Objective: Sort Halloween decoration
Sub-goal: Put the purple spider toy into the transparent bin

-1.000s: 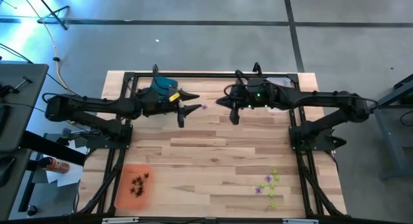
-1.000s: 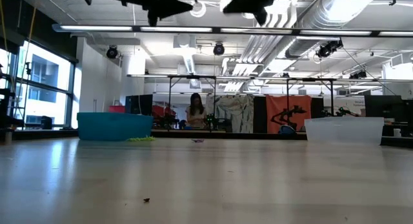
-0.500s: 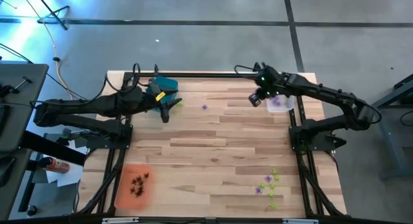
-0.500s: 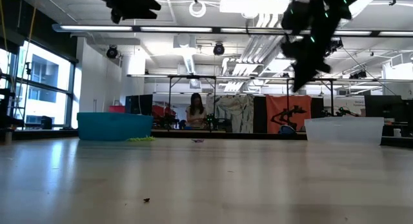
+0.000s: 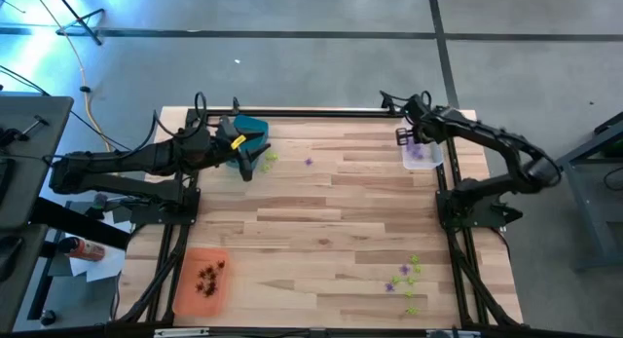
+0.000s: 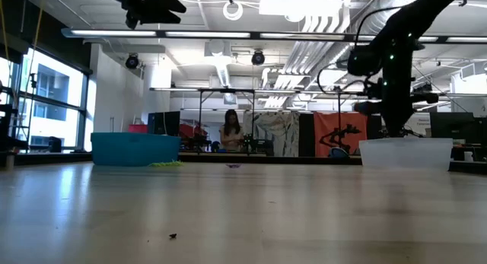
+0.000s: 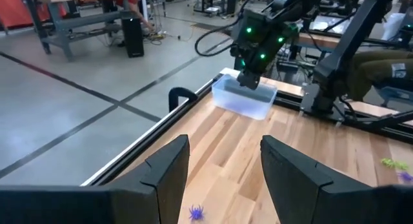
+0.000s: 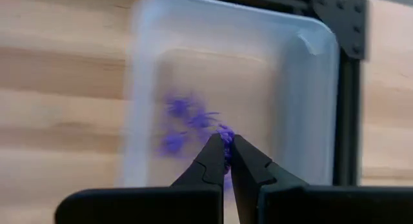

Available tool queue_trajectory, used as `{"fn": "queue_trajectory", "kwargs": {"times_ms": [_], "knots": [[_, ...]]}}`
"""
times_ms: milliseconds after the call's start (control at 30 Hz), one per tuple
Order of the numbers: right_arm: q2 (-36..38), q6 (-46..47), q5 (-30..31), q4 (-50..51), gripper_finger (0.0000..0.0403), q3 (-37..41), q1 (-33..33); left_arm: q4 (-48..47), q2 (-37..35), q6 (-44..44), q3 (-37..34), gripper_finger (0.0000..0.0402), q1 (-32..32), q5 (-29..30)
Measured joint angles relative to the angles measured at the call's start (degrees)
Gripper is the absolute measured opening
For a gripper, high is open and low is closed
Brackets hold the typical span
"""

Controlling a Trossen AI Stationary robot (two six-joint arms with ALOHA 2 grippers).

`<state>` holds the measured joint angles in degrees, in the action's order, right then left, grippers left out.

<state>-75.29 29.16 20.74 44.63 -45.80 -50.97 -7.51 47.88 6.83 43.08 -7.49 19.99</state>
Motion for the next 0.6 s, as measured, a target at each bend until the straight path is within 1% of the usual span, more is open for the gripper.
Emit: {"fn": "queue_trajectory", "kwargs": {"times_ms": [33, 100, 300, 367, 433, 600], "knots": [[-1.53, 0.79, 0.62, 0.16, 0.0, -0.6, 0.14, -0.04, -0.04, 0.32, -0.04, 0.0179, -0.17, 0.0], [-4.79, 1.33, -0.03, -0.91, 0.0, -1.58, 0.26, -0.05, -0.07, 0.74, -0.04, 0.0179, -0.49, 0.0], [-13.83, 3.71, -0.87, -1.03, 0.0, -1.68, -1.58, -0.19, -0.04, 1.07, -0.04, 0.0179, -0.5, 0.0], [-14.84, 5.14, -0.71, -2.49, 0.0, -1.7, -1.42, -0.19, -0.04, 1.07, -0.04, 0.0179, -0.5, 0.02], [-14.99, 5.84, -2.09, -3.25, 0.0, -1.76, -2.05, -0.17, -0.04, 1.09, -0.04, 0.0179, -0.52, 0.01], [-14.51, 5.62, -2.58, -3.2, 0.0007, -1.79, -2.3, -0.19, -0.07, 1.09, -0.04, 0.0179, -0.52, 0.02]]}}
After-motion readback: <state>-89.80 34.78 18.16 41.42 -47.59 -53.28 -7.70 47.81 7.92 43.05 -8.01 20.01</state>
